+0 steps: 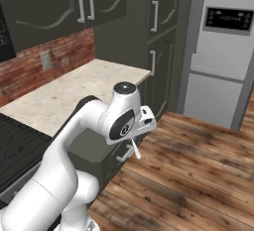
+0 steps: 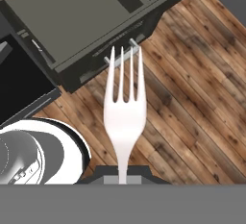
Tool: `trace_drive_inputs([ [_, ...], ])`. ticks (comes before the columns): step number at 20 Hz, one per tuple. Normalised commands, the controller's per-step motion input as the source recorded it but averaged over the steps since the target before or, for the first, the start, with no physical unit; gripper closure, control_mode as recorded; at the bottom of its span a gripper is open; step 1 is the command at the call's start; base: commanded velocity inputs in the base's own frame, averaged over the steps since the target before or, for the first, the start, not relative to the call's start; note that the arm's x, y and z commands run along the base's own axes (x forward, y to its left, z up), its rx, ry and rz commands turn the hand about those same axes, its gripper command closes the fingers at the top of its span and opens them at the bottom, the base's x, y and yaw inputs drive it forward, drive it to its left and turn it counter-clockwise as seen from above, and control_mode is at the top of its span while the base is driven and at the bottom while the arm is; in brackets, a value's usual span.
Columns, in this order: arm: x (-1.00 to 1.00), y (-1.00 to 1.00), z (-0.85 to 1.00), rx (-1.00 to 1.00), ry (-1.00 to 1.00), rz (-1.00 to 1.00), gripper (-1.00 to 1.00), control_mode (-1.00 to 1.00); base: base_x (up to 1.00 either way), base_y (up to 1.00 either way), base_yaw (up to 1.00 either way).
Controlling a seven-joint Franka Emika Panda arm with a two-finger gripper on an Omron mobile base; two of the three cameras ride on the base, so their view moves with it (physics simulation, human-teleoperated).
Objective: Organize the utensils by type. Pick up the wooden spoons from the counter and place them in the open cabinet. Then pick up the metallic utensils from the counter and place them in the open drawer.
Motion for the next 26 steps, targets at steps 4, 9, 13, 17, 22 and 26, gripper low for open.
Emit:
trace_drive_inputs([
  [4,0.00,0.00,0.00,0.00,0.00,0.00,1.00,1.00,0.45,0.00,-0.15],
  [9,0.00,0.00,0.00,0.00,0.00,0.00,1.00,1.00,0.22,0.00,-0.17],
  [13,0.00,0.00,0.00,0.00,0.00,0.00,1.00,1.00,0.26,0.03,-0.16],
  [17,0.00,0.00,0.00,0.00,0.00,0.00,1.00,1.00,0.35,0.14,-0.08],
  [22,0.00,0.00,0.00,0.00,0.00,0.00,1.00,1.00,0.47,0.08,-0.04],
  [26,0.00,0.00,0.00,0.00,0.00,0.00,1.00,1.00,0.37,0.08,-0.02],
])
